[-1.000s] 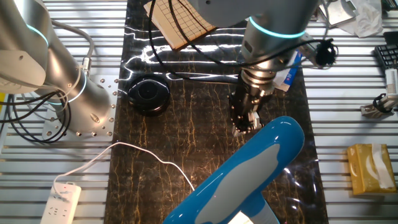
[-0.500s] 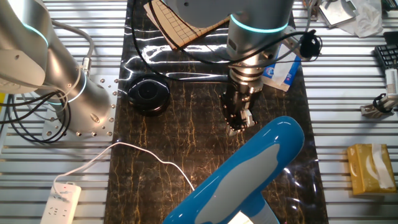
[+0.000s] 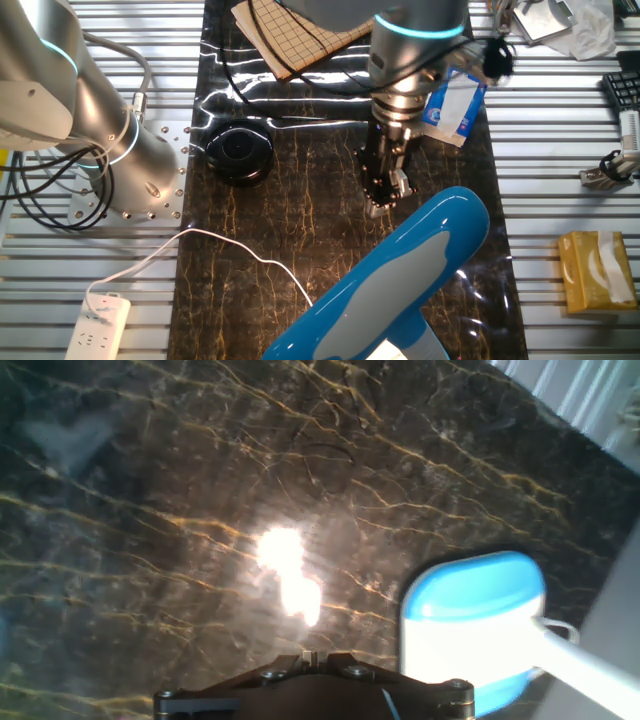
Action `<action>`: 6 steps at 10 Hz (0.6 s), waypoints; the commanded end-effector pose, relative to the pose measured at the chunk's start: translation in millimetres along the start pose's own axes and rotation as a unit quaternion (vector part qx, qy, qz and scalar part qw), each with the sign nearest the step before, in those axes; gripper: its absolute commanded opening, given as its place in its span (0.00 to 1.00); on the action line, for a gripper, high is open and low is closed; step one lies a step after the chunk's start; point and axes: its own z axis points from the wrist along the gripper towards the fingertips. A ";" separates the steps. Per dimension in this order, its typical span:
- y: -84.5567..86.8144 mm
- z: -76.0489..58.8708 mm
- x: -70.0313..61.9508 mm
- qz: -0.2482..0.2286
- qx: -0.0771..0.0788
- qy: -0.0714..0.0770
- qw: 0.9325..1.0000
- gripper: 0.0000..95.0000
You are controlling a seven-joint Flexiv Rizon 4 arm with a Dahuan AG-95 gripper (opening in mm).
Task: Turn off the desk lamp by pressing the button
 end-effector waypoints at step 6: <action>-0.6 1.5 -1.3 -0.083 0.047 0.066 0.993 0.00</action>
